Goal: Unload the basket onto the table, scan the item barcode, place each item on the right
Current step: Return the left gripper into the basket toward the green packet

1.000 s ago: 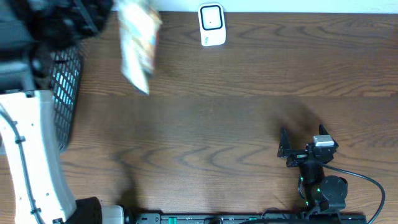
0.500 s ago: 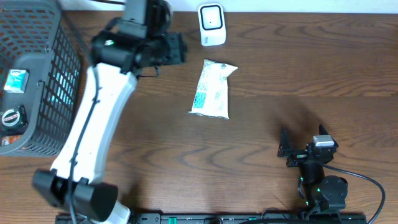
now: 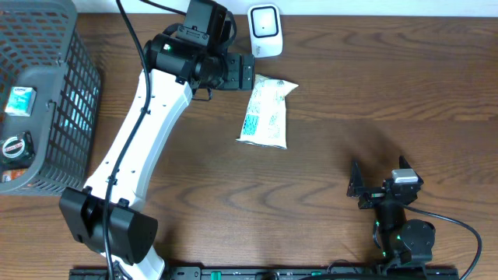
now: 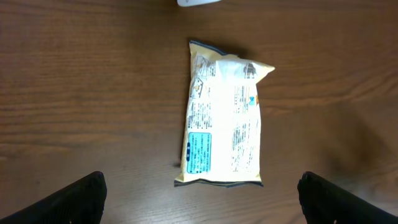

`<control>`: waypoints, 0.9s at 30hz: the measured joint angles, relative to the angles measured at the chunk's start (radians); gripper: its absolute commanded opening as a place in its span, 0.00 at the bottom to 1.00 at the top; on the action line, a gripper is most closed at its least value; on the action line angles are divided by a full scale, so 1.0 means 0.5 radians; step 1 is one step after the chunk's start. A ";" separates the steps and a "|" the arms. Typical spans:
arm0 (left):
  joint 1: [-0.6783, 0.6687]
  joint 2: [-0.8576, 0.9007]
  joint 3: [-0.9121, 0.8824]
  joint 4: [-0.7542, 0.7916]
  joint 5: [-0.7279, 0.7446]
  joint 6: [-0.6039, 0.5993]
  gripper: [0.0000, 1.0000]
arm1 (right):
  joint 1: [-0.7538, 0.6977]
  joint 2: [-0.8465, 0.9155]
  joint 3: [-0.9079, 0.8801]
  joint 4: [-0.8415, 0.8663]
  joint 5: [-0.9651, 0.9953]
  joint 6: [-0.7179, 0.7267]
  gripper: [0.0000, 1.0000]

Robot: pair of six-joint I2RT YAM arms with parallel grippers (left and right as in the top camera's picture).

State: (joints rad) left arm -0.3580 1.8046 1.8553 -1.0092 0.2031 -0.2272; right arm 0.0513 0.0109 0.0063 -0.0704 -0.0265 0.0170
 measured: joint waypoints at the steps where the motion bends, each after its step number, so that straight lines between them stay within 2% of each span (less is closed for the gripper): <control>1: 0.000 0.000 0.000 -0.005 -0.002 0.014 0.97 | 0.000 0.000 0.000 0.000 0.000 0.000 0.99; 7: 0.034 0.000 0.000 -0.024 -0.192 0.060 0.97 | 0.000 0.000 0.000 0.000 0.000 0.000 0.99; 12: 0.194 -0.034 0.027 -0.015 -0.388 0.088 0.97 | 0.000 0.000 0.001 -0.001 0.000 0.000 0.99; 16: 0.446 -0.217 0.056 0.098 -0.548 0.089 0.97 | 0.000 0.000 0.000 0.000 -0.001 0.000 0.99; 21: 0.895 -0.500 0.143 0.211 -0.744 0.089 0.97 | 0.000 0.000 0.000 0.000 0.000 0.000 0.99; 27: 1.437 -0.520 0.161 0.140 -0.903 0.089 0.96 | 0.000 0.000 0.000 0.000 -0.001 0.000 0.99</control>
State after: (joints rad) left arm 0.3603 1.5448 1.9358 -0.9394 -0.2481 -0.1825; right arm 0.0513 0.0109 0.0063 -0.0704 -0.0269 0.0170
